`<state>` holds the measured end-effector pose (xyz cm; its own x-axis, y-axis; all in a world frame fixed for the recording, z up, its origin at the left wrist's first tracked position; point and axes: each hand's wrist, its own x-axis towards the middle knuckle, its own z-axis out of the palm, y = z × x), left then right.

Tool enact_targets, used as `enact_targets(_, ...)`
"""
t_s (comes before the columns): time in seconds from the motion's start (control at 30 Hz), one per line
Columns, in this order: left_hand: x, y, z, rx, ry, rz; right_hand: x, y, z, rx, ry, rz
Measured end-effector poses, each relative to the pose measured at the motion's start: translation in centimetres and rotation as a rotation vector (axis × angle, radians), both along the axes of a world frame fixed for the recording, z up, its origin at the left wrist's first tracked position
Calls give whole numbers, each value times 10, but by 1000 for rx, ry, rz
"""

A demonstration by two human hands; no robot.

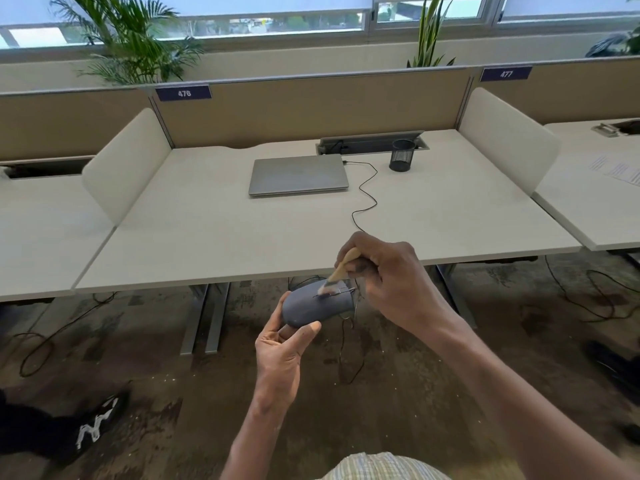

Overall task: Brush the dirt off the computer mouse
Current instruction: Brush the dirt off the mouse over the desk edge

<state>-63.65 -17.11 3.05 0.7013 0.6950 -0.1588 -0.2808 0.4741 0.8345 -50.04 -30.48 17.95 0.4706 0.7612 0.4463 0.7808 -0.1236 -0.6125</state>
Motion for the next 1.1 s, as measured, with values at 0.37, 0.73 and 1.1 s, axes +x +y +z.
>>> enact_targets(0.37, 1, 0, -6, -16, 4, -3, -14, 9, -1, -59, -26, 26)
enact_targets(0.73, 3, 0, -3, 7, -30, 9, -27, 11, 3, 17, -73, -110)
enact_targets(1.1, 0, -7, 0, -10, -79, -4, -79, 13, -10, -33, -54, 31)
